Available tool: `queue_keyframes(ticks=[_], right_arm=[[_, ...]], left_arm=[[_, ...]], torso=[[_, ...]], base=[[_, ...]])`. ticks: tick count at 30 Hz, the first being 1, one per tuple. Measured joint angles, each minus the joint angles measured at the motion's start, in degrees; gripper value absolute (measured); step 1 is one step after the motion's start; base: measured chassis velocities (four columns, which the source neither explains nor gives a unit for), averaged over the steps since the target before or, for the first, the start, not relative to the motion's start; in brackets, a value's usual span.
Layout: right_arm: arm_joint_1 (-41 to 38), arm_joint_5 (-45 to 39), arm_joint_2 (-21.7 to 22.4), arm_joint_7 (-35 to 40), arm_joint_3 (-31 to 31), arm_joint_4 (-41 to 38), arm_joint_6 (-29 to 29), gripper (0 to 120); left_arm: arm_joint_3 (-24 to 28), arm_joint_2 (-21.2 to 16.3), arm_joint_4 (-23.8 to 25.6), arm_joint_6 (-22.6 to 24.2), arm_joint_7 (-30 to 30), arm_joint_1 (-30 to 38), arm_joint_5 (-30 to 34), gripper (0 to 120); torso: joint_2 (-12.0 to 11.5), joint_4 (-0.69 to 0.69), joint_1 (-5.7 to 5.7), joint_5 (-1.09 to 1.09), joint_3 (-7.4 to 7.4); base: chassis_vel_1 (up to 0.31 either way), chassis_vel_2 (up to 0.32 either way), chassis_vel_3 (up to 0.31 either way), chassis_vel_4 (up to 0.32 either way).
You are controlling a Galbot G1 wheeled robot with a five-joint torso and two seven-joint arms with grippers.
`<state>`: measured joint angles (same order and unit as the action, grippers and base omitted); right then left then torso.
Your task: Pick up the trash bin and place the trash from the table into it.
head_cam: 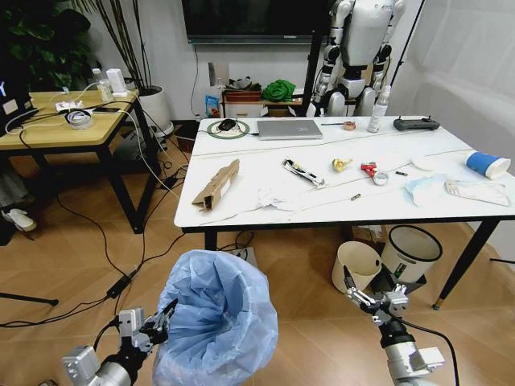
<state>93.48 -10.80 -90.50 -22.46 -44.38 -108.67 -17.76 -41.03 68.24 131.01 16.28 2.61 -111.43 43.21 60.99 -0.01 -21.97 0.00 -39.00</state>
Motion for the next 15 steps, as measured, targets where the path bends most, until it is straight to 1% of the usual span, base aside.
queue_keyframes(ticks=[3, 4, 10, 12, 15], right_arm=[[-0.06, -0.01, 0.05, -0.02, 0.02, 0.0, 0.03, 100], [-0.13, -0.03, 0.12, -0.02, 0.02, 0.05, 0.06, 100], [-0.15, -1.51, 0.59, 0.63, 0.73, 0.31, 0.36, 100], [0.21, -3.33, 1.44, 1.53, 1.75, -0.3, 0.8, 100], [0.33, -7.07, 4.95, 3.93, 5.22, -2.24, 0.94, 100]], left_arm=[[0.12, 0.13, -0.18, -0.35, -0.11, 0.12, -0.46, 0], [0.31, 0.26, -0.41, -1.1, -0.63, 0.12, -1.0, 0], [0.52, 0.5, -0.85, -3.49, -1.51, -0.13, -1.79, 0], [0.11, 0.63, -1.12, -4.4, -1.53, -0.3, -2.18, 0], [-1.74, 0.75, -1.29, -4.9, -1.77, -0.9, -2.38, 0]], torso=[[0.68, 0.0, -0.3, 0.0, -0.38], [1.24, 0.0, -0.55, 0.0, -0.69], [2.88, 0.0, -1.26, 0.0, -1.64], [3.31, 0.0, -1.44, 0.0, -1.91], [3.55, -0.01, -1.53, 0.0, -2.07]], base=[[0.0, 0.0, 0.0, 0.0], [0.0, 0.0, 0.0, 0.0], [0.0, 0.0, 0.0, 0.0], [0.0, 0.0, 0.0, 0.0], [0.0, 0.0, 0.0, 0.0]])
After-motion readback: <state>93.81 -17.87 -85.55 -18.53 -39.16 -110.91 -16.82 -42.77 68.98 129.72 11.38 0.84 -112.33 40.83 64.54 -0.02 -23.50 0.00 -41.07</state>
